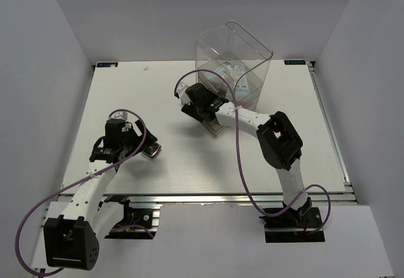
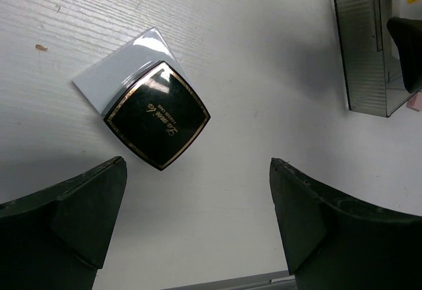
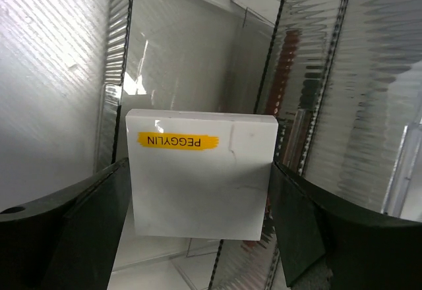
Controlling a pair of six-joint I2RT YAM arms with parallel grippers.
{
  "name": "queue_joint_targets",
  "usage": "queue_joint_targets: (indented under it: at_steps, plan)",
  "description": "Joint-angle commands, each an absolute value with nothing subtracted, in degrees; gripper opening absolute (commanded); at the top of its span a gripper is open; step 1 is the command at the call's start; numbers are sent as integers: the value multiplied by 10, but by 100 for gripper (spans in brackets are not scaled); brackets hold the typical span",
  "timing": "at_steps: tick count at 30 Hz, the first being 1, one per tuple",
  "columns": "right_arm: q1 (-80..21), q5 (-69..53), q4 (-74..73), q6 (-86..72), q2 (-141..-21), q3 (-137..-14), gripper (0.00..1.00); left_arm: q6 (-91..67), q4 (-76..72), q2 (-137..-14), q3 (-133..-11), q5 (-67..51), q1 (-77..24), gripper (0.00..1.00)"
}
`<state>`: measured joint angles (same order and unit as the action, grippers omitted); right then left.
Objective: Organize the makeup
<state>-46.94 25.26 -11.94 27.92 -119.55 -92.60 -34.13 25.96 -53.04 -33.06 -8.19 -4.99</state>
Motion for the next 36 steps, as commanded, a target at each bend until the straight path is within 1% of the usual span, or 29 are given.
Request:
queue_joint_targets:
  at_steps: [1,2,3,4,7,10,13,15,16,18,20,21,22,23,24,30,31,36]
  plan:
    - [-472,285,-76,297,-1195,-962,53,-333,265,-519,-344,-80,-48,98]
    - [-472,275,-82,296,-1195,-962,69,-333,265,-519,-344,-79,-47,98]
    - [-471,271,-93,295,-1195,-961,76,-332,265,-519,-344,-80,-47,98]
    - [-472,265,-98,294,-1194,-962,89,-331,268,-522,-345,-81,-47,98]
    - [-472,249,-111,287,-1190,-960,89,-330,271,-529,-346,-83,-48,97]
    - [-472,225,-129,280,-1179,-963,89,-330,282,-539,-353,-77,-47,92]
    - [-472,188,-155,279,-1167,-976,89,-333,299,-558,-364,-69,-48,88]
    - [-472,147,-190,300,-1155,-1000,89,-345,309,-575,-373,-62,-48,88]
    - [-470,98,-219,305,-1148,-1008,89,-352,320,-585,-382,-60,-48,88]
    - [-465,42,-232,321,-1109,-1000,89,-376,335,-597,-395,-52,-54,89]
    - [-459,7,-191,303,-1079,-970,89,-390,365,-617,-416,-35,-60,92]
    - [-458,5,-181,300,-1055,-943,89,-408,373,-625,-422,-28,-68,93]
    - [-459,4,-174,292,-1046,-935,89,-416,387,-633,-428,-19,-73,94]
    - [-458,-16,-171,285,-1040,-929,89,-429,396,-642,-438,-11,-78,97]
    - [-457,-21,-170,279,-1029,-925,89,-450,402,-661,-443,-8,-92,98]
    - [-453,-33,-176,241,-1001,-898,89,-525,439,-736,-494,32,-146,98]
    - [-449,-37,-179,237,-998,-898,89,-532,449,-761,-505,41,-151,98]
    - [-443,-44,-175,224,-972,-882,89,-555,494,-809,-557,90,-156,98]
